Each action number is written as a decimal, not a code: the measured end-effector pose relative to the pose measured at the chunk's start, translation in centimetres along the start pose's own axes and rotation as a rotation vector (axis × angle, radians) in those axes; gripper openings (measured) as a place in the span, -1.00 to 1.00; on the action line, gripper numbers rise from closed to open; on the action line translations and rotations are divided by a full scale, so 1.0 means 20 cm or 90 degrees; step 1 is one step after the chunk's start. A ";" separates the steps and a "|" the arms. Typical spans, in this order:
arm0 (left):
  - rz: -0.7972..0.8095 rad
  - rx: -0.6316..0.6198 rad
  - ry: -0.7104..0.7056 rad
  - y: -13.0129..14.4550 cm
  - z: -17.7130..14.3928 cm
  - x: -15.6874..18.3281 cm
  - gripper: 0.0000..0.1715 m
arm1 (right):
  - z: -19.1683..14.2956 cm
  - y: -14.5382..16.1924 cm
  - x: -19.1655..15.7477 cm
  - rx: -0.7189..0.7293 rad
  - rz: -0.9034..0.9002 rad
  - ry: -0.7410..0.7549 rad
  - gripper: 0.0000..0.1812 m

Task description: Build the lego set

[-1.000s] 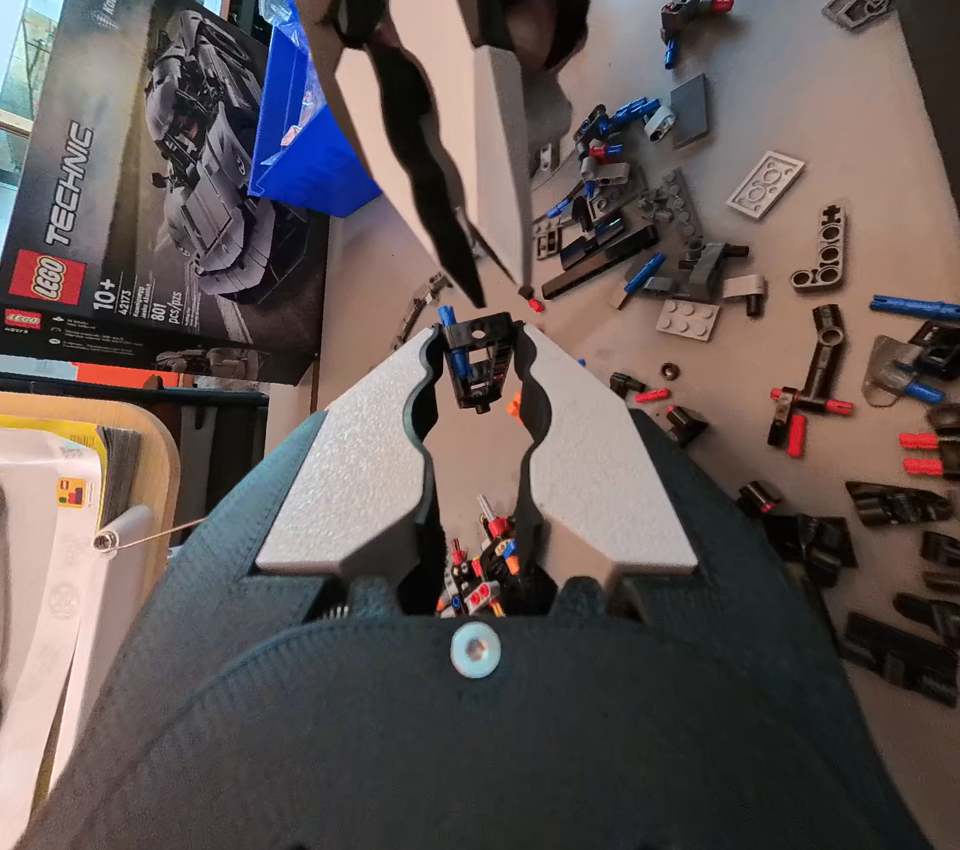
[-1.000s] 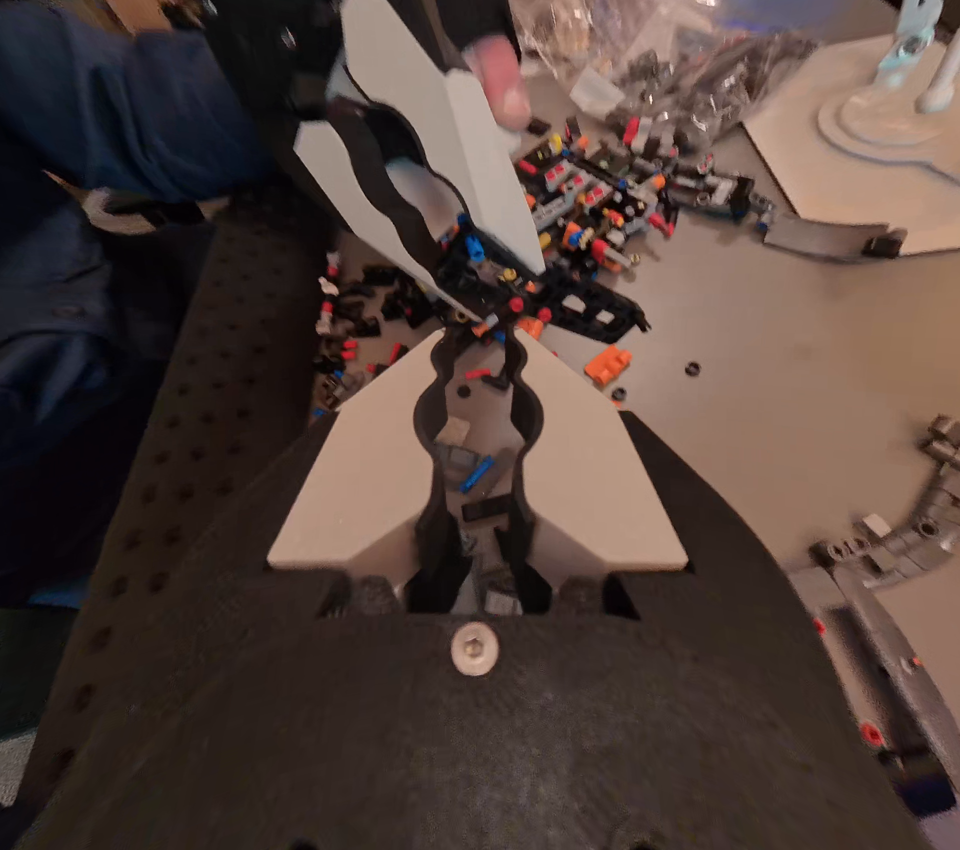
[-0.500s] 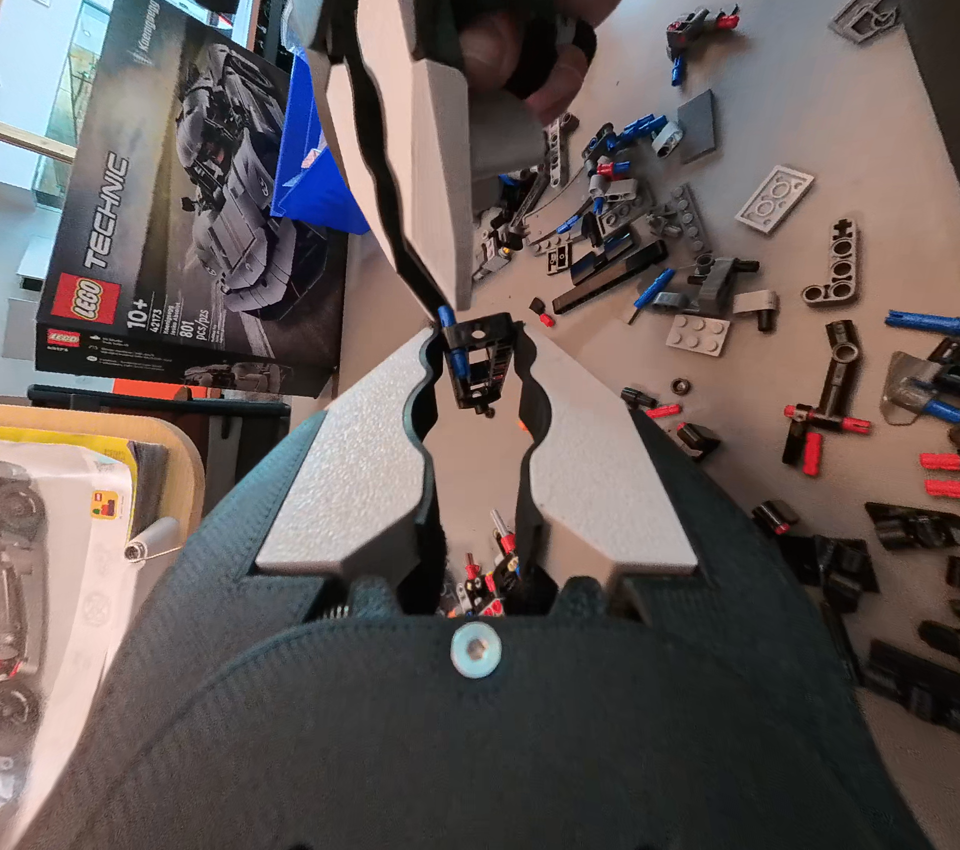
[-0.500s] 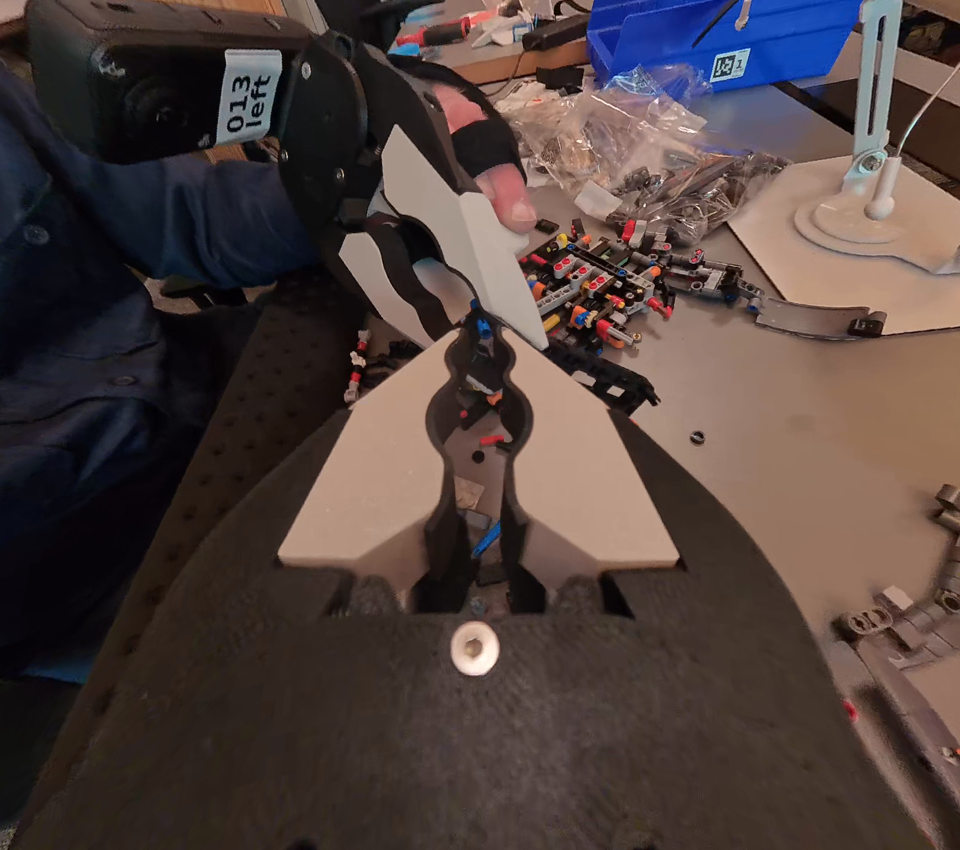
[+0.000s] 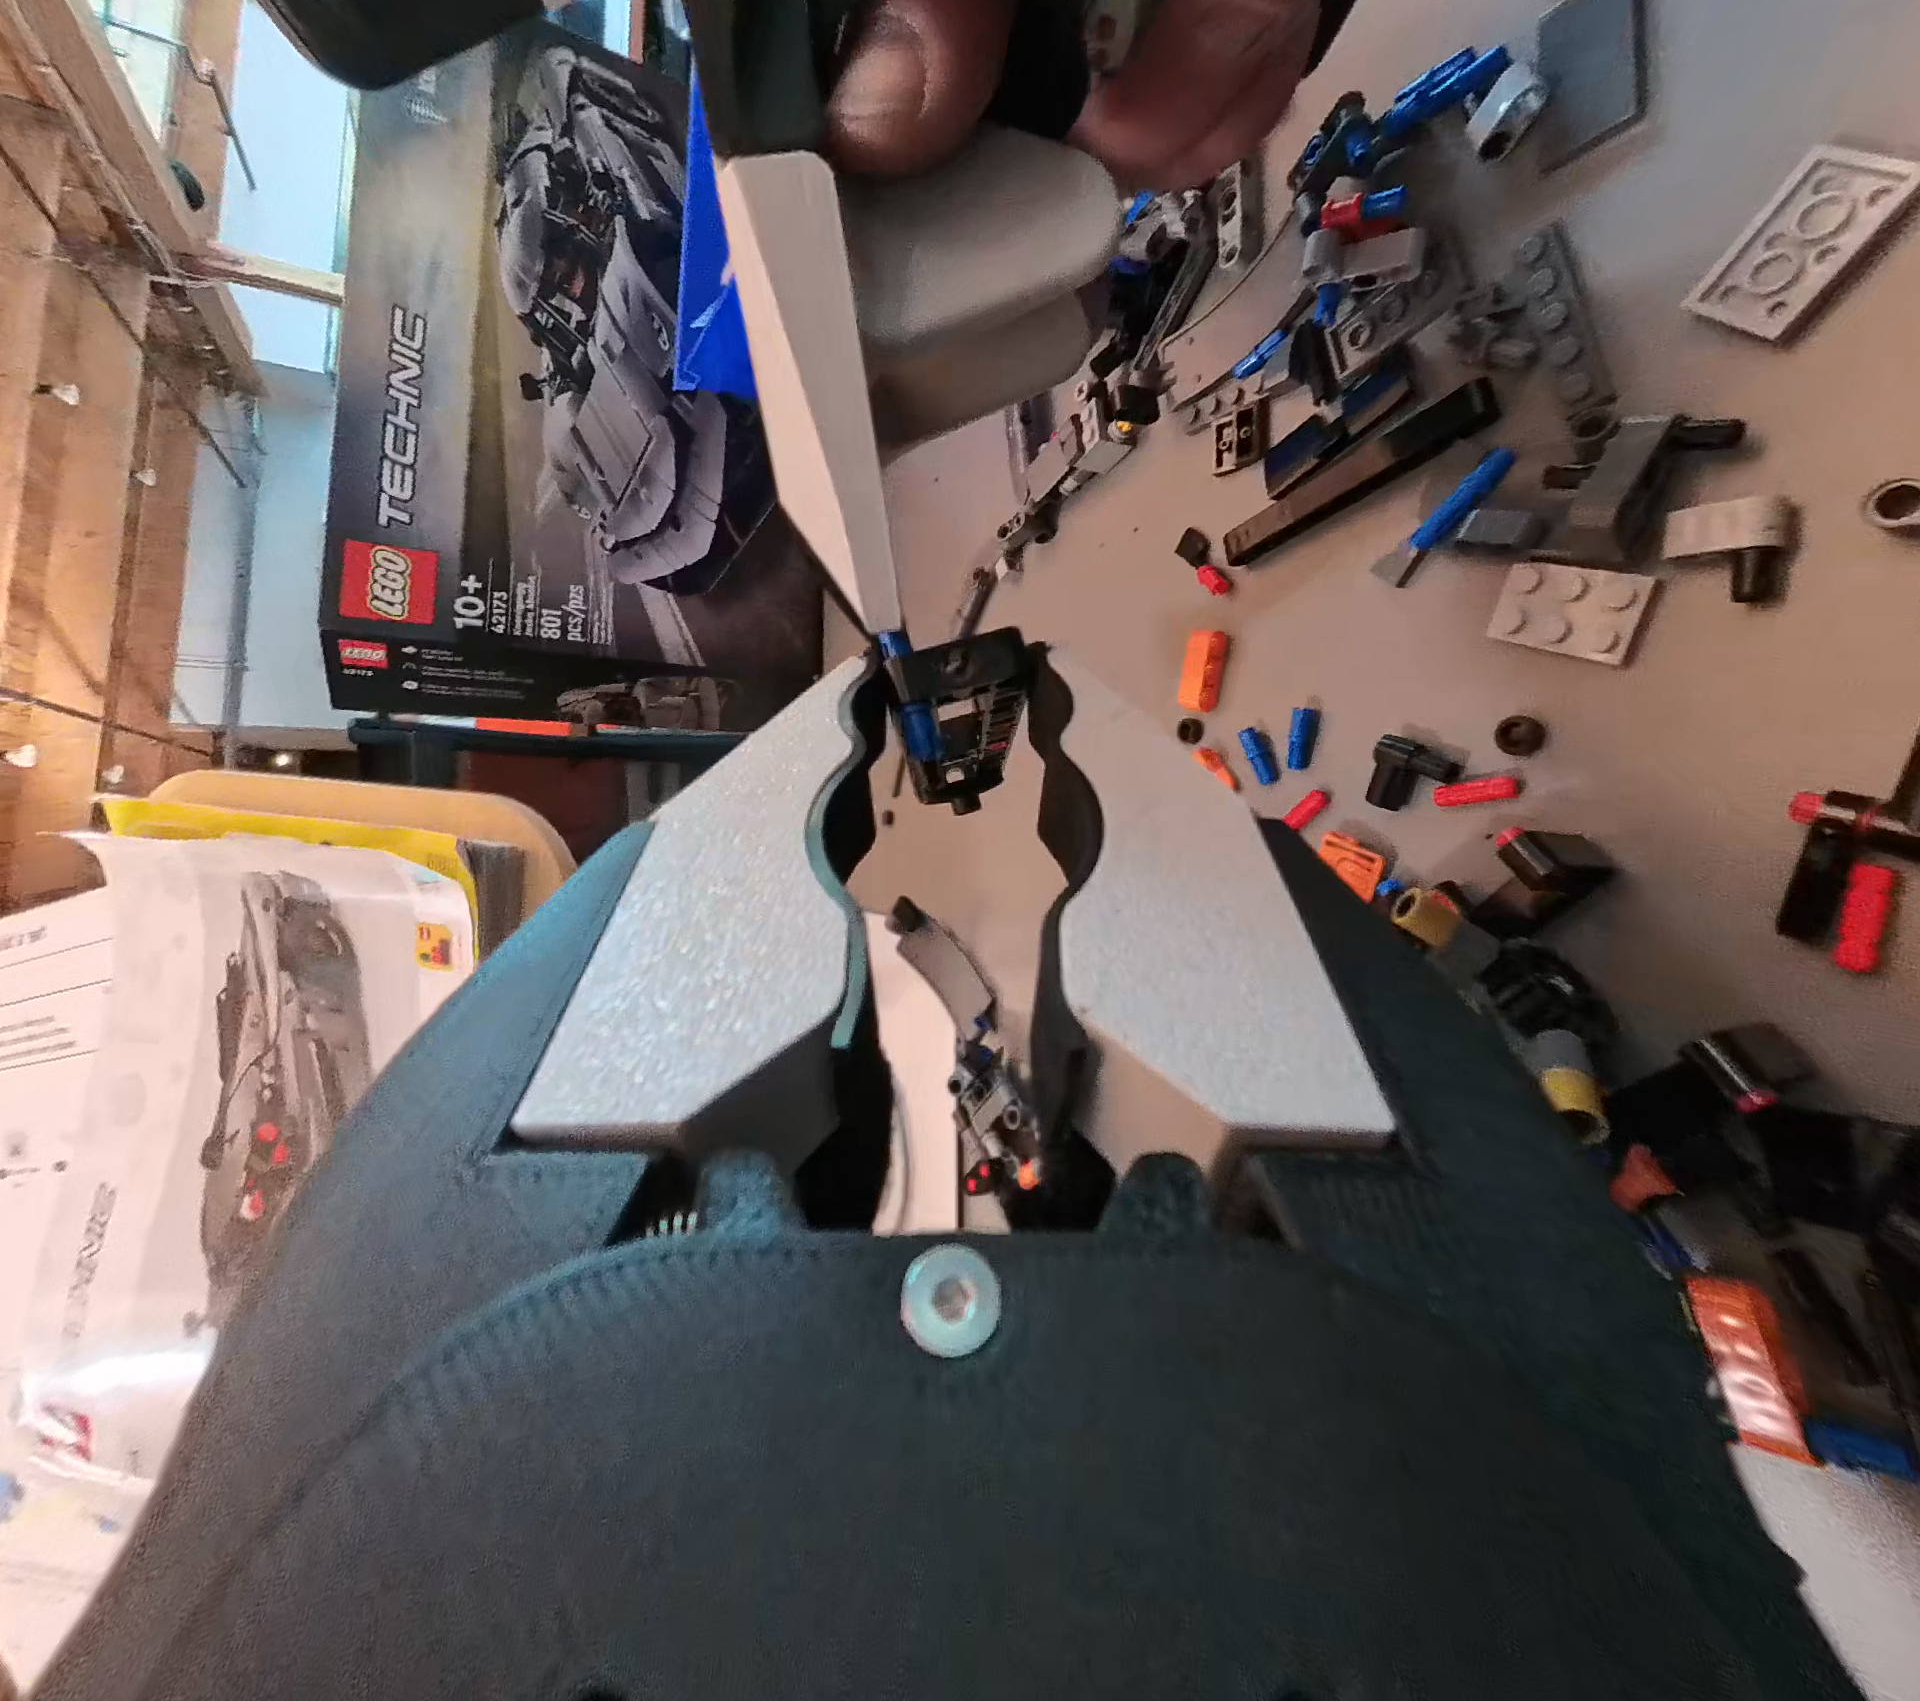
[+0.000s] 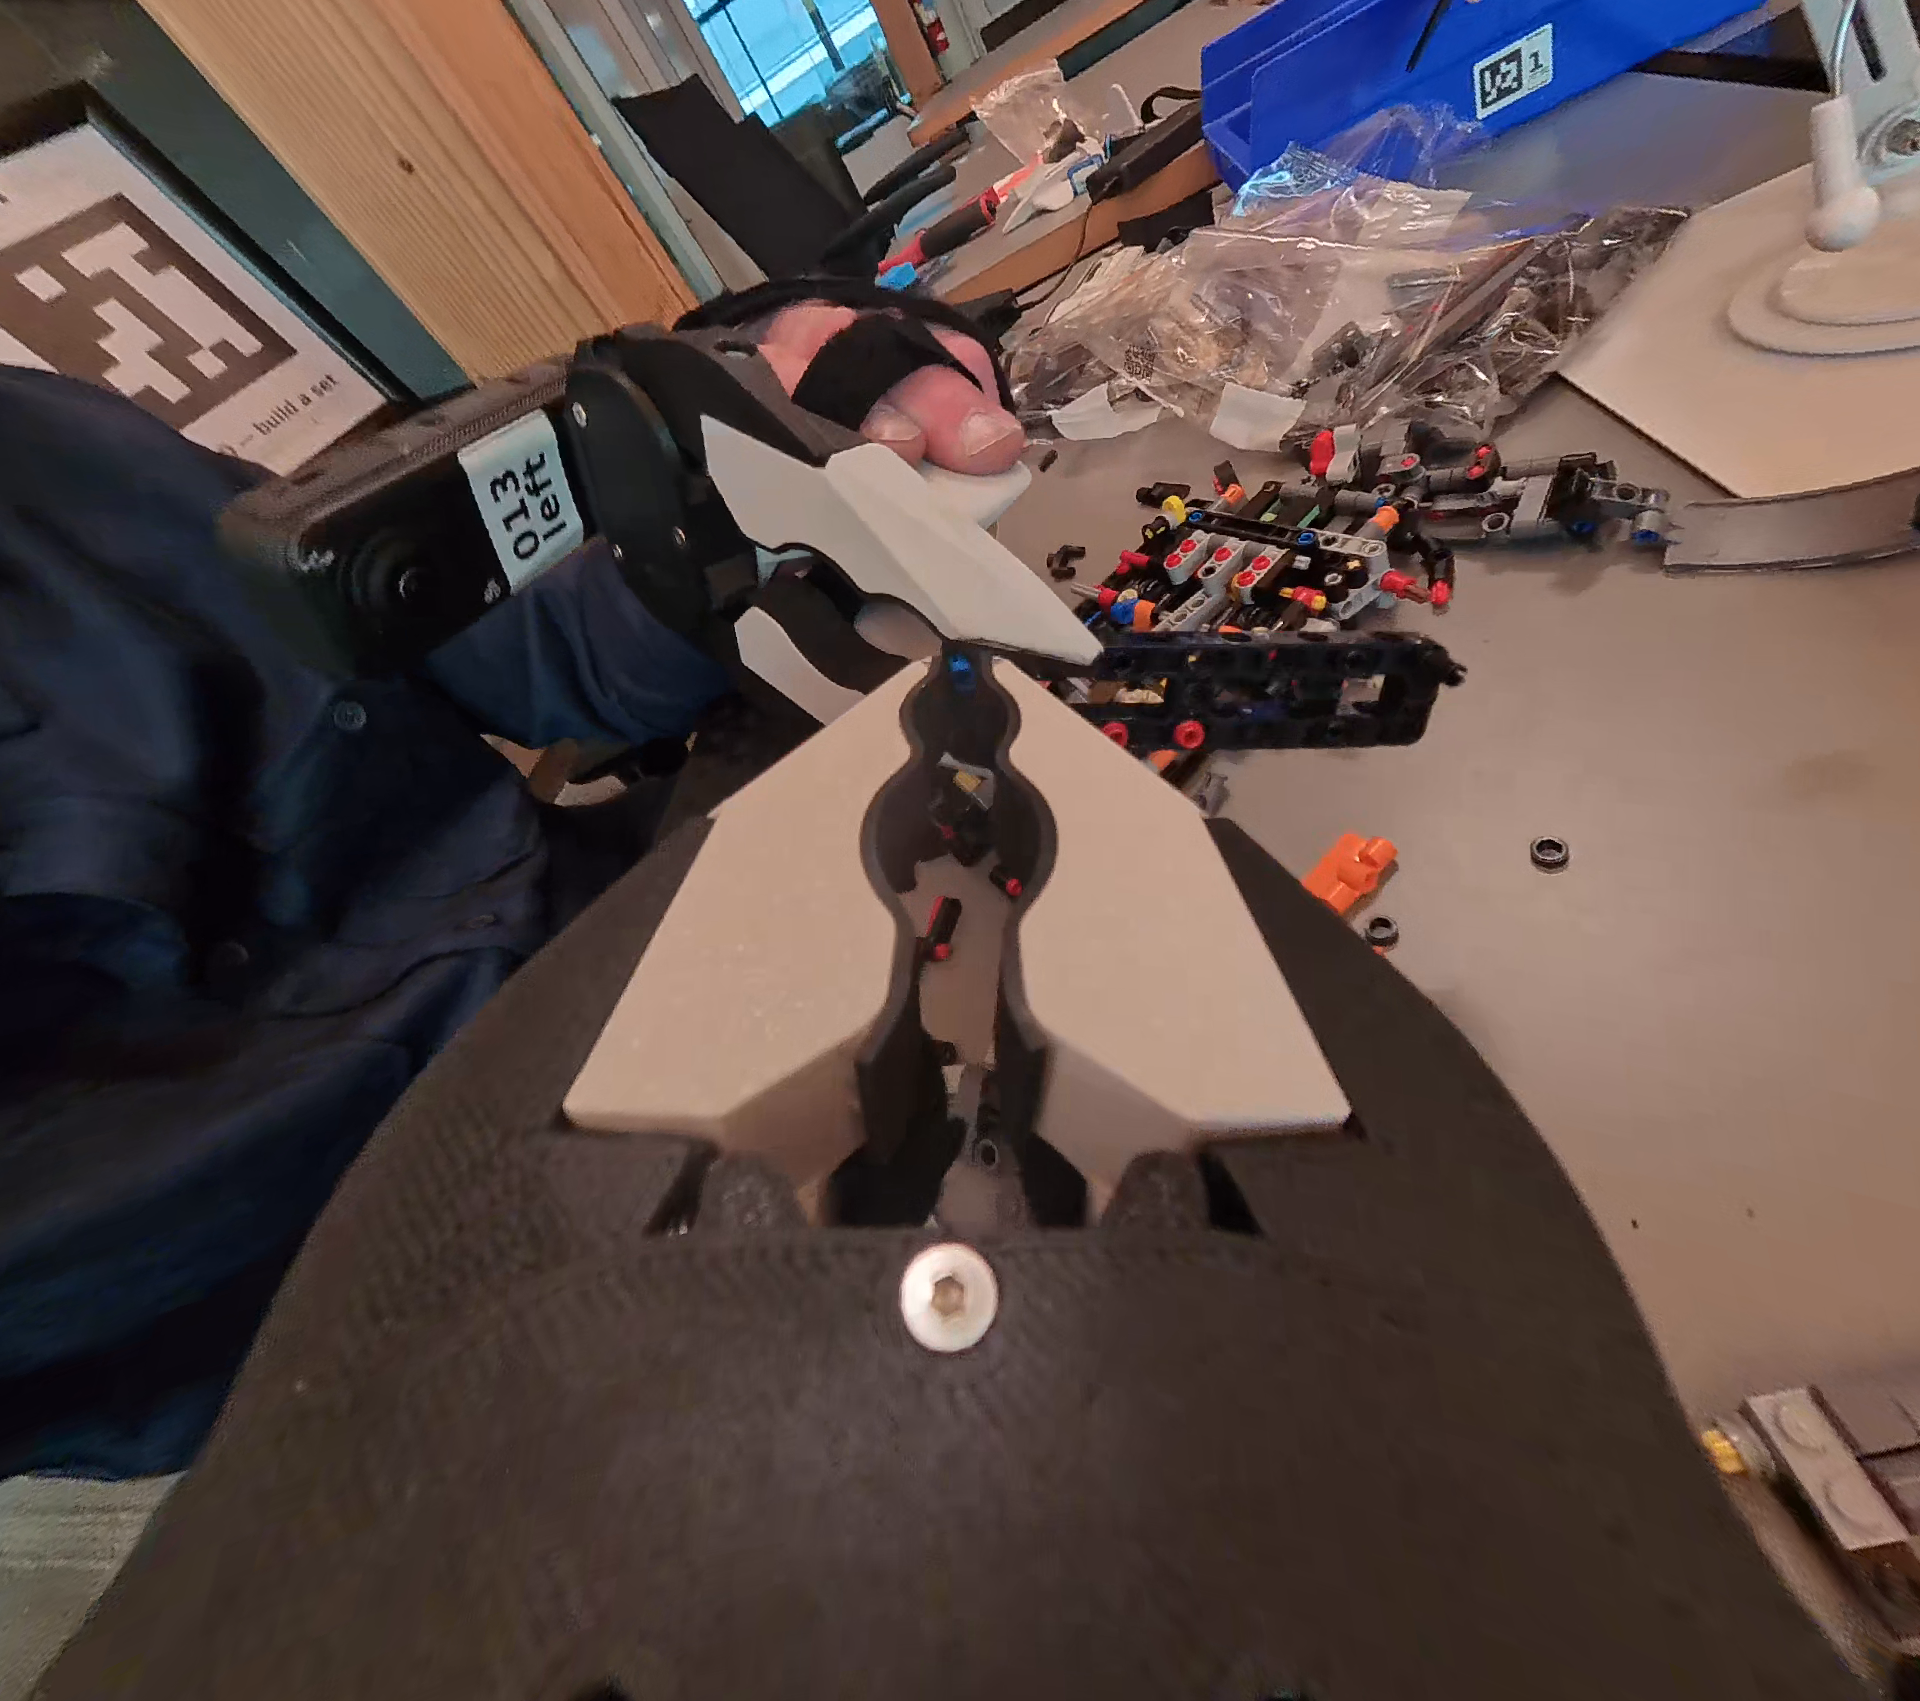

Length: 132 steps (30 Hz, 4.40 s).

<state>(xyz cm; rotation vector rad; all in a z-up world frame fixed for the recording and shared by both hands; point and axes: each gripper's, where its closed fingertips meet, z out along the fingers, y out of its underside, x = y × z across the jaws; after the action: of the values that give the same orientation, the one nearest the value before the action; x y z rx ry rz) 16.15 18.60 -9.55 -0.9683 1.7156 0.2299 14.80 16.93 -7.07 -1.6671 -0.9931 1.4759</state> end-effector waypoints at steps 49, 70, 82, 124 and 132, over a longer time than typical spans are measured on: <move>-0.346 0.184 0.174 -0.09 -0.08 -0.04 -0.73 | -0.05 -0.05 0.00 -0.064 -0.388 0.258 -0.92; -0.589 0.144 0.403 -0.03 -0.06 0.07 -0.73 | 0.03 0.00 0.11 -0.352 -0.852 0.586 -0.99; -0.632 0.134 0.392 0.01 -0.05 0.04 -0.74 | -0.01 0.03 0.20 -0.419 -0.776 0.669 -1.00; -0.655 0.126 0.453 0.00 -0.02 0.10 -0.74 | -0.01 0.07 0.24 -0.452 -0.782 0.694 -1.00; -0.741 0.317 0.411 -0.09 -0.20 -0.17 -0.75 | -0.11 0.08 0.29 -0.497 -0.756 0.739 -1.00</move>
<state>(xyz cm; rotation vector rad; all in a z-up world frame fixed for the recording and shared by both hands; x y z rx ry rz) 14.76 16.77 -4.58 -1.5576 1.3355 -1.3122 17.53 21.40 -10.87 -1.4552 -1.4198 -0.6919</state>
